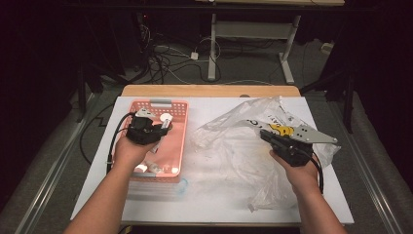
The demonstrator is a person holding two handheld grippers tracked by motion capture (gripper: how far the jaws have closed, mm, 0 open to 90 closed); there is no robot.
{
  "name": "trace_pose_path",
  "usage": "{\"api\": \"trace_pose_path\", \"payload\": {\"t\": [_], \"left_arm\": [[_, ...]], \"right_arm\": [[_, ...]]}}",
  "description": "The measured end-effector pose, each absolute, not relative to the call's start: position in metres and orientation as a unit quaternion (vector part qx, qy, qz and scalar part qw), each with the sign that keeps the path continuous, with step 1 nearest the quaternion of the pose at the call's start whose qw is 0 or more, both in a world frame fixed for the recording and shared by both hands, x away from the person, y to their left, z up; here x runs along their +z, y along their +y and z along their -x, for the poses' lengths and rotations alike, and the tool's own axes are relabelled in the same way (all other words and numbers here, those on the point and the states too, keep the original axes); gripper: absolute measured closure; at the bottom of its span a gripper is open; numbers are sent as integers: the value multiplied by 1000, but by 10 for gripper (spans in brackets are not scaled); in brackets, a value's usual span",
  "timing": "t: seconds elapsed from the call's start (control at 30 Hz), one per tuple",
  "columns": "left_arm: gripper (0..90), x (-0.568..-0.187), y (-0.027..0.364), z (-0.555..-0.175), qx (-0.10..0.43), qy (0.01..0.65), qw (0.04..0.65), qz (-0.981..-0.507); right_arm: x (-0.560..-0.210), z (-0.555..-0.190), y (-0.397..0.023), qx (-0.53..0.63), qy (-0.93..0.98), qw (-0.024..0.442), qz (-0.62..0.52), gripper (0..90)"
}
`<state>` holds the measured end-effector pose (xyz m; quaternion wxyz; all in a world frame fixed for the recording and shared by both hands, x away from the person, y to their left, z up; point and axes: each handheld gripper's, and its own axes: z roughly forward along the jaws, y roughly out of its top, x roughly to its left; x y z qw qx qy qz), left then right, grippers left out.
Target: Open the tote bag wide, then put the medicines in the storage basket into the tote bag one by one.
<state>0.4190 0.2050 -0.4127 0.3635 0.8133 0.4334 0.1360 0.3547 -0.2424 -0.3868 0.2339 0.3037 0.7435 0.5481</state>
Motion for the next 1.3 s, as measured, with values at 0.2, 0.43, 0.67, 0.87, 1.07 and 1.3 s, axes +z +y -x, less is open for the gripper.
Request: {"api": "trace_pose_path", "payload": {"t": [0.2, 0.43, 0.67, 0.87, 1.07, 1.3], "left_arm": [[678, -410, 202, -416, 138, 428, 378, -809], [679, -405, 198, -410, 146, 417, 388, -809], [679, -397, 198, -404, 147, 415, 405, -801], [679, -391, 193, -398, 151, 407, 417, -799], [679, -382, 181, -390, 149, 391, 430, -800], [679, -381, 157, -380, 139, 368, 432, -812]], "right_arm": [[-386, -355, -241, 547, 745, 235, -300, 900], [-386, -356, -243, 549, 745, 233, -299, 900], [-387, -357, -241, 547, 748, 232, -296, 900], [-387, -357, -241, 547, 749, 232, -294, 900], [-386, -358, -241, 550, 746, 232, -294, 900], [-386, -359, -240, 555, 746, 226, -292, 900]]}}
